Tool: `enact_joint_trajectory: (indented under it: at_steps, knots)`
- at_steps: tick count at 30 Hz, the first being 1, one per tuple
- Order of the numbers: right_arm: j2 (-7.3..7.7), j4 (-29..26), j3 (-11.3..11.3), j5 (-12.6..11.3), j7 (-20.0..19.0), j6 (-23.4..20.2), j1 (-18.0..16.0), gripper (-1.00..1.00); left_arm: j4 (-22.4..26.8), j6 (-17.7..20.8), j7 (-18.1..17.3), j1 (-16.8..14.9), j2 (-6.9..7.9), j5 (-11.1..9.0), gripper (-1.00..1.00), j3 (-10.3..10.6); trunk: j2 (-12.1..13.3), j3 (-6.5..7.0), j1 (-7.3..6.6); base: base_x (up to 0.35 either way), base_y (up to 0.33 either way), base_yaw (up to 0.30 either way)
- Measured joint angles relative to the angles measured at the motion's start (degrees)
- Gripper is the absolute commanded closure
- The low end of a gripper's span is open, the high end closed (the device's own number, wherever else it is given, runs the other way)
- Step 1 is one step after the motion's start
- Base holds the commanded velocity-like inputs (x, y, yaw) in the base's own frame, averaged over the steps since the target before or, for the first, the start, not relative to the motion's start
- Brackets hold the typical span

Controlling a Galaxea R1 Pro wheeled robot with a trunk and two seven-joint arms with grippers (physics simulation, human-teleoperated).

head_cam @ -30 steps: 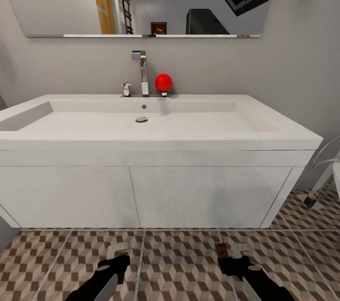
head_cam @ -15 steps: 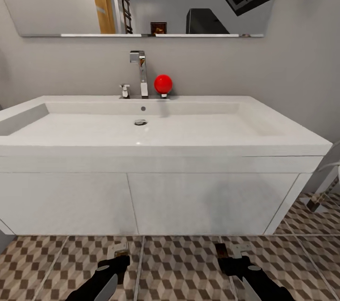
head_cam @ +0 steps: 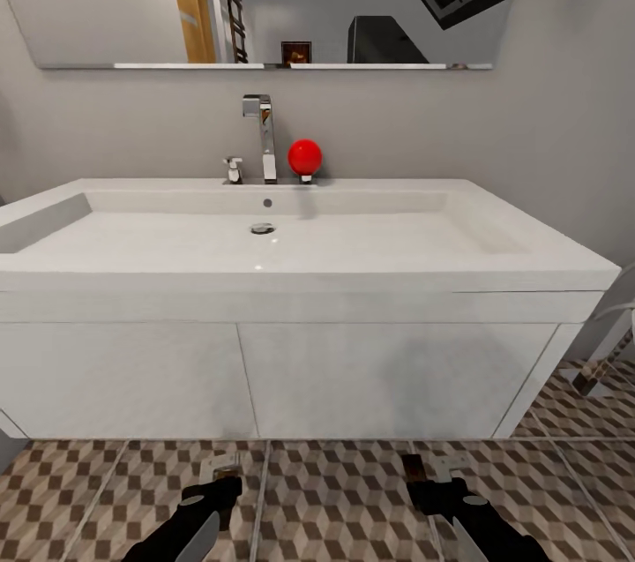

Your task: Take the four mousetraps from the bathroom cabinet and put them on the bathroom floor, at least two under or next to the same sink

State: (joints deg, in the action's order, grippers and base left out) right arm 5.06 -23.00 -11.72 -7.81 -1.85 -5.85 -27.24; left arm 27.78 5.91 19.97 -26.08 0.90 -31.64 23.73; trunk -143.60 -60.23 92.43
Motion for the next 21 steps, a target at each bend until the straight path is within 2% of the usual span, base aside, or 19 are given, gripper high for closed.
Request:
enact_joint_trajectory:
  at_steps: [5, 21]
  knots:
    - [-0.01, 0.00, 0.00, 0.00, 0.00, 0.00, 0.00, 1.00, 0.09, 0.08, 0.04, -0.02, -0.03, -0.04, 1.00, 0.00, 0.00, 0.00, 0.00, 0.000, 0.000, 0.000]
    - [-0.02, 0.00, -0.08, 0.00, 0.00, 0.00, 0.00, 1.00, 0.07, 0.11, 0.10, 0.00, -0.11, 0.03, 1.00, 0.03, -0.21, -3.54, 0.42, 0.000, 0.000, 0.000]
